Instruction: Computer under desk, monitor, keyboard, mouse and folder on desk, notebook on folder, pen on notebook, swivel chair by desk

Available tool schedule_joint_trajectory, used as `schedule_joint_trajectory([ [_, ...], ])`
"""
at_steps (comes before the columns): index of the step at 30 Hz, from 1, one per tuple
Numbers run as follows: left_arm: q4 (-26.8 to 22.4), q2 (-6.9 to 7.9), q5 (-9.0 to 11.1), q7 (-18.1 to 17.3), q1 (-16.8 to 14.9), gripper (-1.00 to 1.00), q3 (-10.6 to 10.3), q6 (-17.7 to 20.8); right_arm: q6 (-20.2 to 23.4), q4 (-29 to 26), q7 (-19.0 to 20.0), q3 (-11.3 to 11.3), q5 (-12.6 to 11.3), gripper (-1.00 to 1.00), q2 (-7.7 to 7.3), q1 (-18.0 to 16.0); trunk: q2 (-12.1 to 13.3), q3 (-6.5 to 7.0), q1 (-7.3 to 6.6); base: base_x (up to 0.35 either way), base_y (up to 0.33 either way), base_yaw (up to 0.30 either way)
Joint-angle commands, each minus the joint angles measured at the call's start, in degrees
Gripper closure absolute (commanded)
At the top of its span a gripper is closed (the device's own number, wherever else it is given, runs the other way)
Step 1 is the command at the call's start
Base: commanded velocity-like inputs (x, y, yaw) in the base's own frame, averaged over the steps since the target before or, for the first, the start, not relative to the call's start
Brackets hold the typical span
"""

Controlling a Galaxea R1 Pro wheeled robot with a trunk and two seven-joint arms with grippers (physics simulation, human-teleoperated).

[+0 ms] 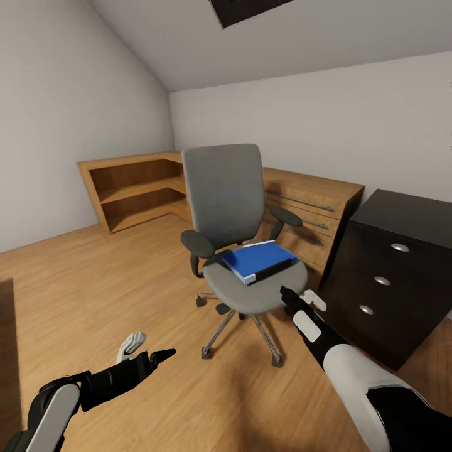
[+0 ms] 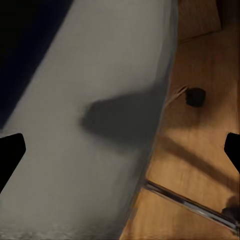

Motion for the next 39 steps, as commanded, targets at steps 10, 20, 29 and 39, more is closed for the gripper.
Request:
schedule_joint_trajectory([
  [10,0.0,0.03,-0.5,-0.6,0.0,-1.0,0.1,0.2,-0.3,0.0,-0.3,0.4,-0.7,-1.0,-0.01,0.0,0.0,-0.05,-0.03,-0.039,0.0,0.0],
  [20,0.0,0.03,-0.5,-0.6,0.0,-1.0,0.1,0.2,-0.4,0.0,-0.3,0.5,-0.6,-1.0,0.14,0.0,0.0,-0.05,-0.03,0.0,0.0,0.0],
  [29,0.0,0.03,-0.6,-0.6,0.0,-1.0,0.1,0.2,-0.3,0.1,-0.3,0.5,-0.7,-1.0,0.14,0.0,0.0,-0.05,-0.03,0.0,0.0,0.007],
  [39,0.0,0.03,-0.7,-0.6,0.0,-1.0,0.1,0.2,-0.3,0.0,-0.3,0.5,-0.6,-1.0,0.16,0.0,0.0,-0.05,-0.03,0.149,0.0,0.176],
])
